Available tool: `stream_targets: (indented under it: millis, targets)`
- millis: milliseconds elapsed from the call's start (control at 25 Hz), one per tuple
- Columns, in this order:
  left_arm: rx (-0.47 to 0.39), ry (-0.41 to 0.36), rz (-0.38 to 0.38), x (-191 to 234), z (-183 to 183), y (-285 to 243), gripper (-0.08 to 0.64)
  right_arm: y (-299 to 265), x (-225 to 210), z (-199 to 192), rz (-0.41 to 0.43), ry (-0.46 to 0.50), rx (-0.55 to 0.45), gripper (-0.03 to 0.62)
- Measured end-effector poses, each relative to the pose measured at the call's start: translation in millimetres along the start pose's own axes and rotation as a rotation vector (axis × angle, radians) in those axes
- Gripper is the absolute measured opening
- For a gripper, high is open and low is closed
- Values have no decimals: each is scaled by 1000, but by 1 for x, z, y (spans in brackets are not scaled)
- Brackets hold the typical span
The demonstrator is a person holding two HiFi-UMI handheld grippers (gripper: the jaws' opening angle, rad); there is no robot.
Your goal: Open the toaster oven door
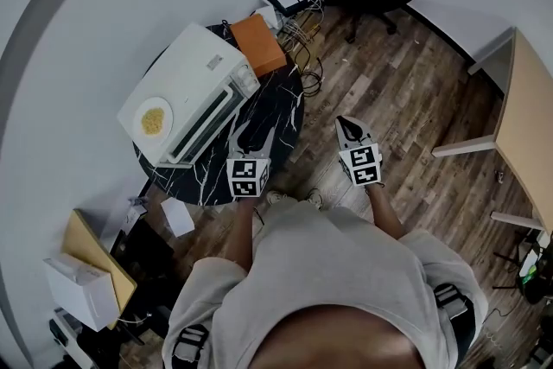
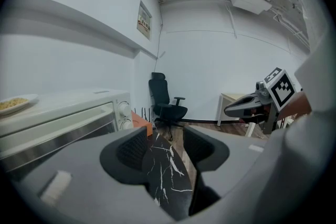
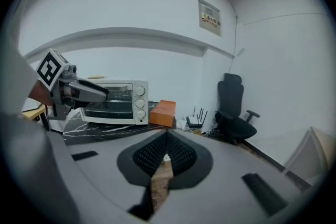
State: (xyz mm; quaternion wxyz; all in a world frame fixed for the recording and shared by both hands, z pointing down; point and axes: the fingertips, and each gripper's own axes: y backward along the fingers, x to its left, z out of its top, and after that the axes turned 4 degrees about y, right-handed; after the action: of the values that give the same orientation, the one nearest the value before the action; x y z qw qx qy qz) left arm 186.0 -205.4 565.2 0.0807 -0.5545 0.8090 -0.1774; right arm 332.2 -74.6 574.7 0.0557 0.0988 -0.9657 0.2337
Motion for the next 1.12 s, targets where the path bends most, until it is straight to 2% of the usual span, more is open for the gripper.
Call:
stream_targets:
  millis: [760, 1120]
  targets:
    - [-22, 177, 262, 124, -50, 91, 221, -114, 157, 90, 332, 197, -55, 14]
    - [-40, 243, 361, 163, -67, 136, 221, -139, 227, 109, 454, 269, -61, 14]
